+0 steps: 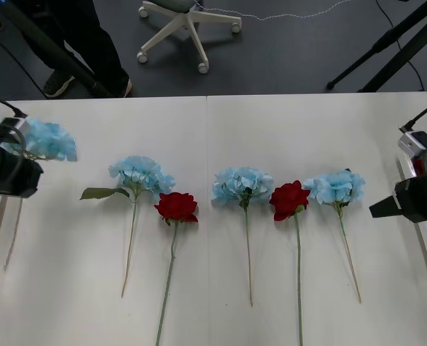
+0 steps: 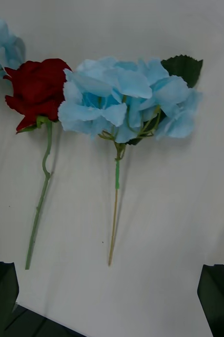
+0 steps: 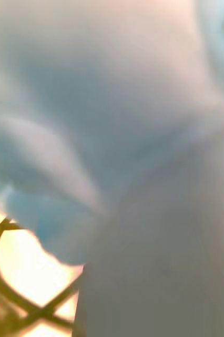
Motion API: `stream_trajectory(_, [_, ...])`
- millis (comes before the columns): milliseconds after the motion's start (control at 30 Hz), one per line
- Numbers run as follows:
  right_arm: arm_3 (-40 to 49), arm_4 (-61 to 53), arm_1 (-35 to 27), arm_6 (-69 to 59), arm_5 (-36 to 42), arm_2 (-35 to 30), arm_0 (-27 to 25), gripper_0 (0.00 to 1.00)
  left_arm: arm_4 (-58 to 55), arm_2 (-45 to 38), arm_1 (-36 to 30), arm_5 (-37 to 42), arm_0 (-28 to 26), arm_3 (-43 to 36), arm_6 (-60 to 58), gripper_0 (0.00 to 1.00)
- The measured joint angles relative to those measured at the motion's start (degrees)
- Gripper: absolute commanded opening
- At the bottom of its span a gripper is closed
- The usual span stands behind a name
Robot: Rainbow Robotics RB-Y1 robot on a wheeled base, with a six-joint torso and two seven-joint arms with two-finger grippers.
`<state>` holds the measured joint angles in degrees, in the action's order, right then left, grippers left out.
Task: Put the red flowers into the right box and the blue flowers into the left box
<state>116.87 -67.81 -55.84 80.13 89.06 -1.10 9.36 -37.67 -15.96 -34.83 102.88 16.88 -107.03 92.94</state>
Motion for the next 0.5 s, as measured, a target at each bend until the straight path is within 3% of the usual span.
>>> stream_trajectory(167, [3.07, 5.04, -0.44, -3.91, -3.07, 5.22, -0.04, 1.00, -0.30, -11.75, 0.11, 1.81, -0.13, -4.64, 0.00, 0.00])
stream_trajectory(267, [4.19, 8.28, -0.77, -6.37, -5.89, 9.11, -0.06, 1.00, 0.29, -16.82, -0.03, -0.93, -0.25, -4.78, 0.00, 0.00])
stream_trajectory(500, [4.95, 18.60, -1.02, -8.70, -11.55, 18.01, -0.06, 1.00, 7.12, -17.13, -4.14, -11.21, -0.47, 3.65, 0.00, 0.00])
